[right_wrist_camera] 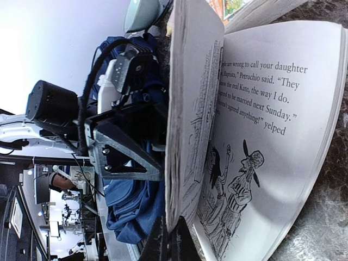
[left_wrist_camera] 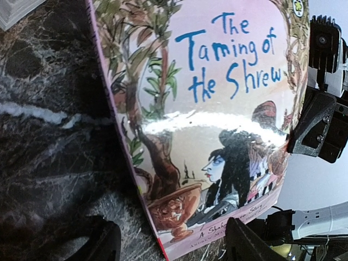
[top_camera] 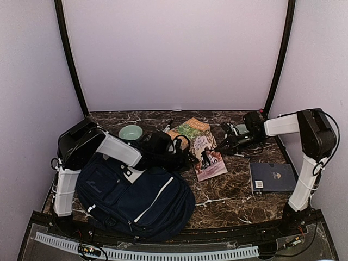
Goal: Pack the student bag
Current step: Pick up the book from the center of the board, then pass from the right arm to the left
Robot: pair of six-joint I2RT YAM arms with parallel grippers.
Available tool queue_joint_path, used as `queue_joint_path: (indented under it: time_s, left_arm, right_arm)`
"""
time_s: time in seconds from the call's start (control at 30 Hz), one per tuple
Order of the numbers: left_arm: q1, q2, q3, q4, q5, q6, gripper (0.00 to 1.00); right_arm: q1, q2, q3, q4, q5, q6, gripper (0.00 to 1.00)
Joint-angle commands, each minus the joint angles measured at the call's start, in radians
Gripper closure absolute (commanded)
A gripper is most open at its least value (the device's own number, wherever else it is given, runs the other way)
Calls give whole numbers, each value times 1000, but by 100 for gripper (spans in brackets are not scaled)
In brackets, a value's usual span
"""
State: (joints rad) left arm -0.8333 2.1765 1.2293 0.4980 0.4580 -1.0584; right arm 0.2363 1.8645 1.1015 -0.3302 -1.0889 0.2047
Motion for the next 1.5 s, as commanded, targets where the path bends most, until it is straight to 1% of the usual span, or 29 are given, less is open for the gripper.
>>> queue_joint_path:
  time_s: [0.0,0.2,0.3,0.4,0.47,0.67,0.83,0.93,1.0,1.1,1.2,1.27,1.47]
  left_arm:
    - [0,46,-54,77,40,-65,32]
    - [0,83,-56,232,59,-98,32]
    - [2,102,-66,371,75,-139,34]
    - [3,117,-81,494,82,-185,38]
    - [5,122,-86,531,79,-201,44]
    - [7,122,-95,571,74,-219,63]
    - [6,123,-75,534,71,-214,72]
    - [7,123,-54,495,72,-202,75]
    - [7,123,-44,490,78,-200,80]
    - [6,124,-22,456,91,-192,80]
    - [7,128,-4,424,97,-192,75]
    - [7,130,0,413,97,-197,74]
    - [7,135,2,422,93,-210,80]
  right_arm:
    - [-3,-50,-23,70,-87,29,100]
    - [-3,-51,-30,90,-107,45,100]
    - [-3,-43,-29,87,-89,43,100]
    - [-6,-24,-22,62,-50,21,100]
    - [-9,-8,-11,26,-6,-12,100]
    - [-20,27,-5,-15,99,-39,100]
    - [-20,41,-5,-24,127,-50,100]
    - [-20,42,-6,-30,136,-57,100]
    - [-20,44,-9,-33,145,-60,100]
    - [-19,47,-12,-34,148,-64,100]
    - [-20,49,-8,-39,146,-71,100]
    - [-19,46,-9,-40,146,-73,100]
    - [-18,35,-14,-48,159,-83,100]
